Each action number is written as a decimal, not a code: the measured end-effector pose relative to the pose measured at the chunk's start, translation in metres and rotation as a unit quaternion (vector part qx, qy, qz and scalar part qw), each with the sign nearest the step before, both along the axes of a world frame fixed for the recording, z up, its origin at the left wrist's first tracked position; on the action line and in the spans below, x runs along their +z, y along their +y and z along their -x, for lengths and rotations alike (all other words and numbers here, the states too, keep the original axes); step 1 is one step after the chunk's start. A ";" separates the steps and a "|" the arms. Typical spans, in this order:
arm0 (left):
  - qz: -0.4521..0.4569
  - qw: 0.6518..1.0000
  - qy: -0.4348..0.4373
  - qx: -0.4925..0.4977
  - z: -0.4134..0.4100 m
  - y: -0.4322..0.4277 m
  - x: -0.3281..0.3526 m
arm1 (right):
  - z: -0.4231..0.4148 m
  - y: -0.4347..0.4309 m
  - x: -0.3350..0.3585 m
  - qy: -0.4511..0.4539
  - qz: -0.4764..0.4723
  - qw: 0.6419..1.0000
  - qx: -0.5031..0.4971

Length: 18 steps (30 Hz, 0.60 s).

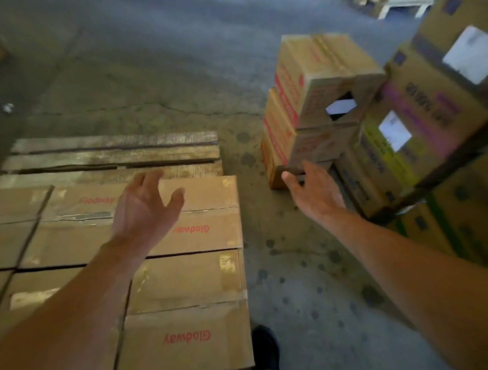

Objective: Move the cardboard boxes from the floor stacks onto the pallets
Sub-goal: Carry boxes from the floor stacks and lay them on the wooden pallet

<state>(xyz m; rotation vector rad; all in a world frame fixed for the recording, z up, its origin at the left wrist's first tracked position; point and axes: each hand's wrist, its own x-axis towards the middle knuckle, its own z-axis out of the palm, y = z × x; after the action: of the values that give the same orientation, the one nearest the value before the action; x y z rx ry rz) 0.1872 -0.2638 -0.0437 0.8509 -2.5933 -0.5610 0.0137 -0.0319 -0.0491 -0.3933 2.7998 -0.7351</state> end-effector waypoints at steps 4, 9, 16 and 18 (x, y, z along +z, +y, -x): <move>0.029 0.999 0.020 -0.026 -0.041 0.034 0.104 | -0.049 0.040 0.114 0.062 0.018 0.998 0.024; 0.070 0.995 0.021 -0.060 -0.055 0.079 0.201 | -0.078 0.075 0.212 0.101 0.046 0.994 0.005; 0.078 0.991 0.063 -0.094 0.006 0.124 0.308 | -0.030 0.108 0.300 0.160 0.061 0.985 -0.005; 0.093 0.986 0.088 -0.103 0.036 0.131 0.327 | -0.003 0.116 0.317 0.176 0.064 0.982 -0.010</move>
<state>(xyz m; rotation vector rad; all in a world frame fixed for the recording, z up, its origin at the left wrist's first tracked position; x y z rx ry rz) 0.1515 -0.1325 0.2836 0.4545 -2.5356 -0.4208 0.0167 0.0838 0.2679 -0.5685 3.0956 -0.9351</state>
